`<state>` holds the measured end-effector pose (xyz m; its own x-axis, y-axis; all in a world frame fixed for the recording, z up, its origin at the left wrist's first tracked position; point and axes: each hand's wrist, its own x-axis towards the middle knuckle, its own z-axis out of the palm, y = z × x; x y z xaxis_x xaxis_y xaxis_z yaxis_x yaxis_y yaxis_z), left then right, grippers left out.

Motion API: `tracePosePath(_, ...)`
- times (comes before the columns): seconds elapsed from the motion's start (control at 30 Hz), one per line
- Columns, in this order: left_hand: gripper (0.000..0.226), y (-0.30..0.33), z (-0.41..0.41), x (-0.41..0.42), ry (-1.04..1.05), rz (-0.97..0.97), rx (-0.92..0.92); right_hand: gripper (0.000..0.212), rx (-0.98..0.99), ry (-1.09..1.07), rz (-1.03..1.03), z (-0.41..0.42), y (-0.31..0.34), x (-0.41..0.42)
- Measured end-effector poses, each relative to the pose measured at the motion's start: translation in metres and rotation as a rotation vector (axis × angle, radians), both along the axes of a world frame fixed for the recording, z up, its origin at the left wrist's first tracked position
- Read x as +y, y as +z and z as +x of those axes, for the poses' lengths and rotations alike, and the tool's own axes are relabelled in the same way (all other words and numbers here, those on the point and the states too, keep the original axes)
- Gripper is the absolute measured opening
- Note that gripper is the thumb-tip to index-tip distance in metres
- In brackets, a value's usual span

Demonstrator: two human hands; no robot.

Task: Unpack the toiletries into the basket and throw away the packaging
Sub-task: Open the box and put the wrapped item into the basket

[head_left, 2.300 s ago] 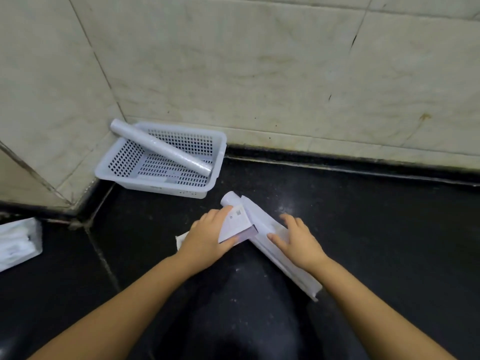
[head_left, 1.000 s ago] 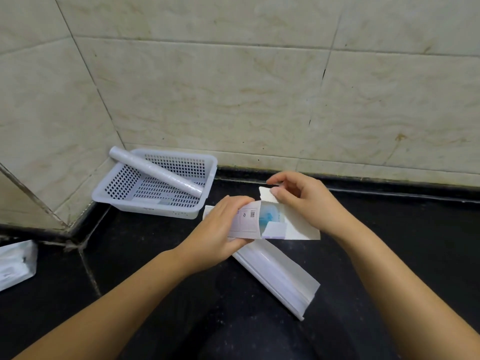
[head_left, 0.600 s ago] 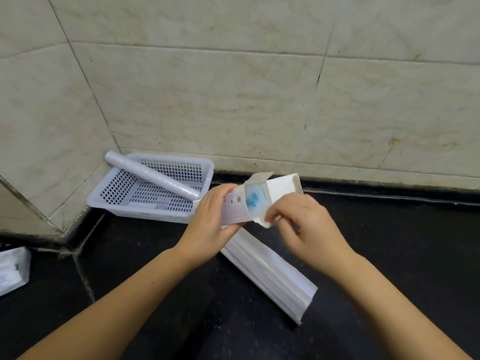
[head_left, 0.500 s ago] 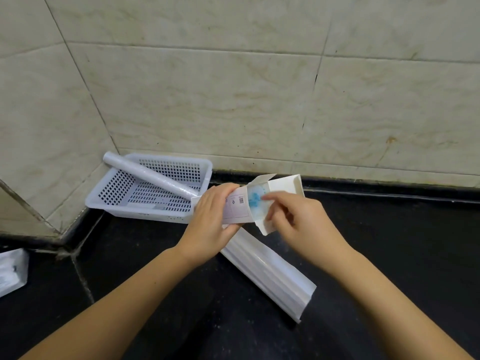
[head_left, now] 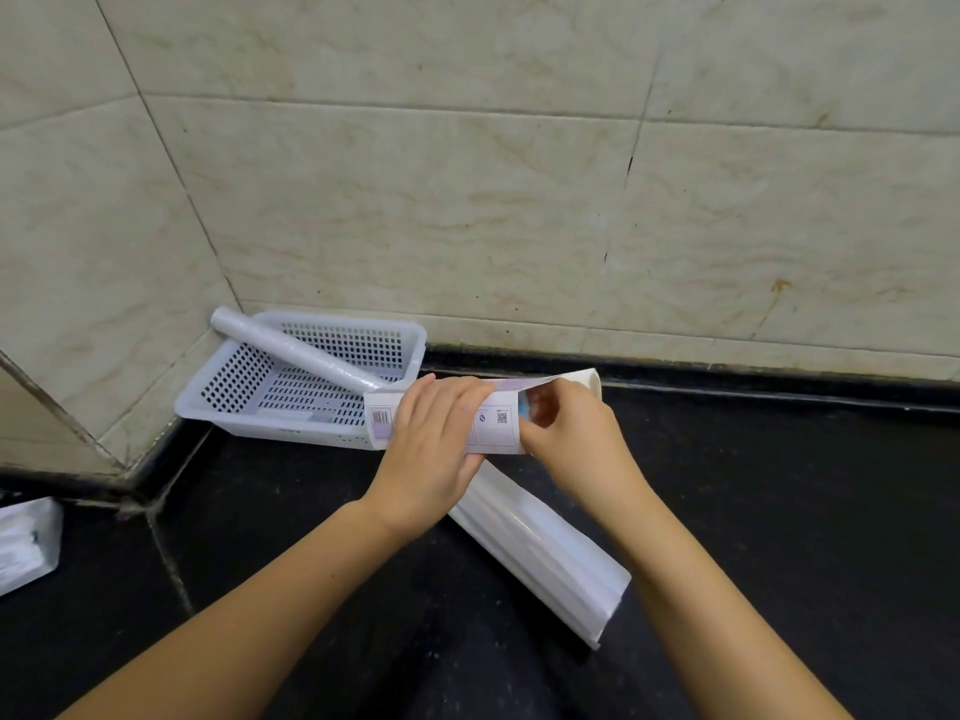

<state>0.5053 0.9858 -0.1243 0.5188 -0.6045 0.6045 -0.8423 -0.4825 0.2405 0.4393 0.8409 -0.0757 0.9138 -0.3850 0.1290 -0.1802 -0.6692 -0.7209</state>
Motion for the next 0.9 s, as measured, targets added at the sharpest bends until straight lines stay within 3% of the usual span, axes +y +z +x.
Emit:
tracePosePath(0.1, 0.062, -0.001, -0.002, -0.001, -0.012, 0.016, -0.015, 0.018, 0.036, 0.044, 0.022, 0.003, -0.006, -0.003)
tracePosePath(0.27, 0.059, 0.003, -0.001, -0.001, 0.022, -0.005, 0.042, 0.004, -0.136, -0.013, 0.092, -0.002, -0.012, -0.007)
tracePosePath(0.33, 0.056, 0.004, 0.001, 0.001, 0.035, -0.015, 0.058, 0.011, -0.155, -0.043, 0.134, -0.005, -0.013, -0.017)
tracePosePath(0.5, 0.055, 0.000, 0.010, 0.007, 0.032, -0.037, 0.095, 0.022, -0.127, 0.009, 0.568, -0.009, -0.007, -0.038)
tracePosePath(0.67, 0.057, -0.005, 0.019, 0.017, 0.043, -0.047, 0.220, 0.024, -0.185, -0.019, 0.683, -0.008, 0.004, -0.059)
tracePosePath(0.8, 0.058, -0.026, 0.026, 0.050, 0.166, -0.054, 0.399, 0.022, -0.205, -0.059, 0.773, -0.008, 0.011, -0.074)
tracePosePath(0.9, 0.059, -0.056, 0.018, 0.077, 0.185, 0.056, 0.437, 0.024, -0.206, -0.017, 0.875, -0.004, 0.004, -0.066)
